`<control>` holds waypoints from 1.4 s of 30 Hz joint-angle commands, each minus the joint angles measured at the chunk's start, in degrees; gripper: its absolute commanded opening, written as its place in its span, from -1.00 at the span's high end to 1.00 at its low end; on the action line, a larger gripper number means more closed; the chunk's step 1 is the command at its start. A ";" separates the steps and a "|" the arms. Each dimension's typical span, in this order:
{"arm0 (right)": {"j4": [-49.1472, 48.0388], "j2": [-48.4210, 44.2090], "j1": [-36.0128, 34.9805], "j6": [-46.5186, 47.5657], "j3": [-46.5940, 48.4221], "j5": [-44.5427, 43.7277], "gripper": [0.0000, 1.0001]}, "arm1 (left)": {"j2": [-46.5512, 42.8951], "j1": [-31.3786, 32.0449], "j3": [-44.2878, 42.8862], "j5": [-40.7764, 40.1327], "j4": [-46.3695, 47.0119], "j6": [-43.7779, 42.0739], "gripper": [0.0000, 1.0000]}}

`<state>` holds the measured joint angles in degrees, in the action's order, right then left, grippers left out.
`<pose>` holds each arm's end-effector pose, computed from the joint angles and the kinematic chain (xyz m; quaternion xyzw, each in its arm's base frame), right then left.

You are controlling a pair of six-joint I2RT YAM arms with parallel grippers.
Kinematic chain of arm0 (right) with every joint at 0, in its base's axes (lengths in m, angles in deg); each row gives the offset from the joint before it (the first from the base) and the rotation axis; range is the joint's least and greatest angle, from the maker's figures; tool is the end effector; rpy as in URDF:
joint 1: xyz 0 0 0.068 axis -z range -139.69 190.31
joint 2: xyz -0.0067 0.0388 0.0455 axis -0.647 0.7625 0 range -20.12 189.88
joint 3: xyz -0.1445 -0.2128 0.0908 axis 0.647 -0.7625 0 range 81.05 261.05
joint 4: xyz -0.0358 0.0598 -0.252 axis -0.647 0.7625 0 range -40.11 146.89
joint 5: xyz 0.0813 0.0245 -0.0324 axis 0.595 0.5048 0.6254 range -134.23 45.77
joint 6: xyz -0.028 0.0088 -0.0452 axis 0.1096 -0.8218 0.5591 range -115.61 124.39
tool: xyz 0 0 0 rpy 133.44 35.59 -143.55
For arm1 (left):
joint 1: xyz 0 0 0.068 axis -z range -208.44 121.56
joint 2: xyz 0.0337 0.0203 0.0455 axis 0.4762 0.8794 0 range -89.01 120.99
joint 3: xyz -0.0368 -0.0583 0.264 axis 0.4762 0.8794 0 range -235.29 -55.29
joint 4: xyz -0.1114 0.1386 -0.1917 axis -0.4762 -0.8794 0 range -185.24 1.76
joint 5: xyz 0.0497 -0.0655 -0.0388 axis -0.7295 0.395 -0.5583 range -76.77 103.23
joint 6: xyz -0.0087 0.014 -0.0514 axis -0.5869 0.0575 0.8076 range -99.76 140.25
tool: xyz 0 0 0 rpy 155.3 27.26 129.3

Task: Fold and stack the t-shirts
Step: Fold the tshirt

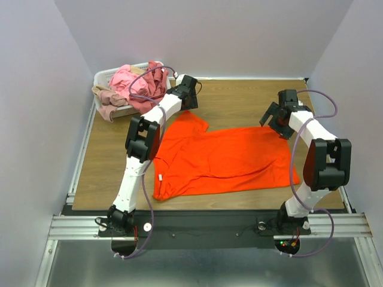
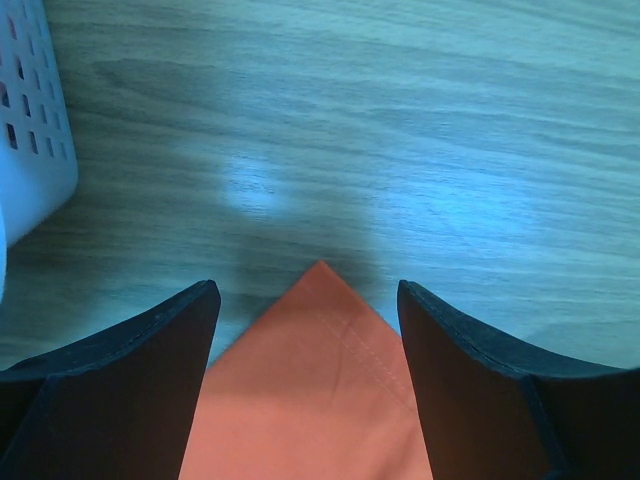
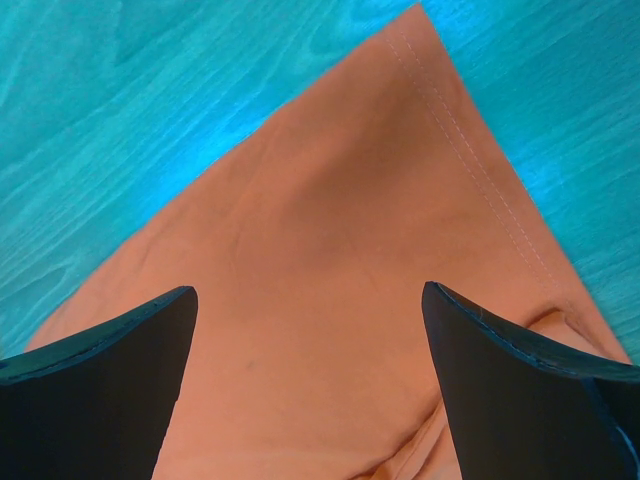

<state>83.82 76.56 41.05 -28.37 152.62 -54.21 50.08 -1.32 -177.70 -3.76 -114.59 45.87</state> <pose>0.3540 -0.0107 0.2325 0.2989 0.9127 -0.0073 0.2786 0.4946 -0.2415 0.1998 -0.0471 0.9078 -0.0536 0.4133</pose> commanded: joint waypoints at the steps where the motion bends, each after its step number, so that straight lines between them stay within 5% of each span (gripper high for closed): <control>1: -2.20 1.05 0.32 0.67 2.61 -1.80 -1.00 | -0.23 0.48 -3.54 1.35 0.42 -3.04 -0.65; 16: -2.29 2.28 0.32 1.55 3.40 -4.08 -1.00 | 4.52 0.48 -2.22 3.19 0.95 -4.88 -0.10; 25: -2.55 5.96 0.41 1.90 8.49 -8.83 -1.00 | 1.46 0.48 1.64 6.88 2.71 -8.57 1.00; 42: -2.47 22.76 5.33 6.12 22.30 -7.07 -1.00 | -9.27 0.40 11.14 3.54 9.65 -10.95 1.00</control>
<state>82.49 98.68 45.79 -24.28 171.62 -61.84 46.86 -1.12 -167.54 -0.13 -106.94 36.12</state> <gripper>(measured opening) 0.998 0.033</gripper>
